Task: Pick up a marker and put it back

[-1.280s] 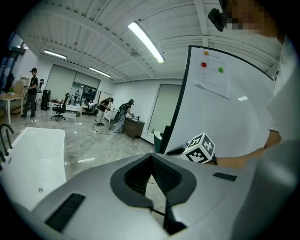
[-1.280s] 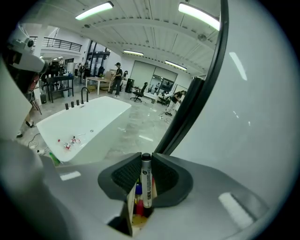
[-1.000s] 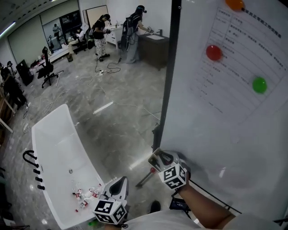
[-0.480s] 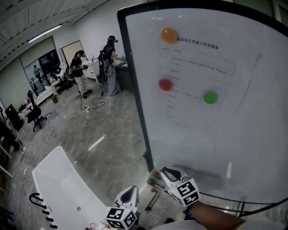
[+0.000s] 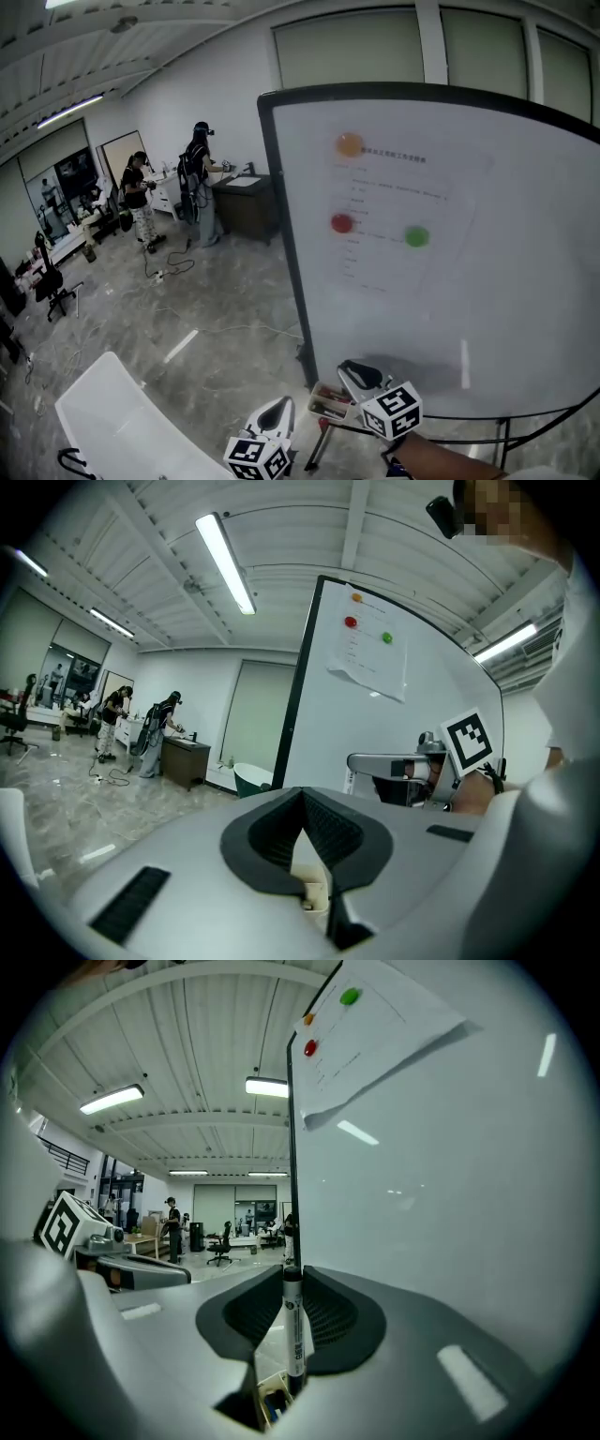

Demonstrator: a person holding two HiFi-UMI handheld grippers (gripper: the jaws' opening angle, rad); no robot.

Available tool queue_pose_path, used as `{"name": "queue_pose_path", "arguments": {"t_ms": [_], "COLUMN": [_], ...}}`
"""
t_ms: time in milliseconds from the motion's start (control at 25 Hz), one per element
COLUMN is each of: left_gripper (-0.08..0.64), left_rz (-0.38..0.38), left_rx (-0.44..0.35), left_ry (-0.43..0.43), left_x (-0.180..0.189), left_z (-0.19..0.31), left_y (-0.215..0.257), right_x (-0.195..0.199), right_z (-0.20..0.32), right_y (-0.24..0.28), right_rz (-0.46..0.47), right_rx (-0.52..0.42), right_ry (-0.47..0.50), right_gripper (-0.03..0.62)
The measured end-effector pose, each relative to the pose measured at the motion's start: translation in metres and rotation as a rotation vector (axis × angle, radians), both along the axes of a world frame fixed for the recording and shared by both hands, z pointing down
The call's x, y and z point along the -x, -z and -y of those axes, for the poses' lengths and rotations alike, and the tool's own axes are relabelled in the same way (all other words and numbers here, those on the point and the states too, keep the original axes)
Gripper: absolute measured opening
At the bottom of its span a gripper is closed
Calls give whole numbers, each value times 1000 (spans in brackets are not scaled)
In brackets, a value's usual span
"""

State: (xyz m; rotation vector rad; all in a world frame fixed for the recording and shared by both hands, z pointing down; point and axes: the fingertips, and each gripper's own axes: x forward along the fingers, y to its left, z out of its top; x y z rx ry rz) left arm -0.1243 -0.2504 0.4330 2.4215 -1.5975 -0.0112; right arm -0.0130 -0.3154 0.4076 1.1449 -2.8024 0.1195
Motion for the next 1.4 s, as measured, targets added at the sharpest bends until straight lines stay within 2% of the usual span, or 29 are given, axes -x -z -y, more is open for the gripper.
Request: {"name": "queue_pose_path", "arguments": {"t_ms": [200, 480, 880, 1080, 1400], "left_gripper": [3, 3, 3, 3, 3], "left_rz": [5, -27, -38, -85, -113], "left_rx": [-12, -52, -59, -27, -35], "left_ry": [-24, -50, -65, -58, 15], "left_x": [1, 6, 11, 14, 35], "left_z": [-1, 1, 3, 2, -1], "left_y": [12, 21, 26, 19, 14], "right_x": [4, 11, 14, 23, 38], "right_z": [-5, -11, -10, -11, 9], "right_y": [11, 10, 9, 1, -45], "right_rz": [8, 1, -11, -78, -211], "right_rx": [-7, -1, -7, -29, 39], "right_ry": [-25, -41, -46, -6, 74], "right_gripper": [67, 66, 67, 67, 67]}}
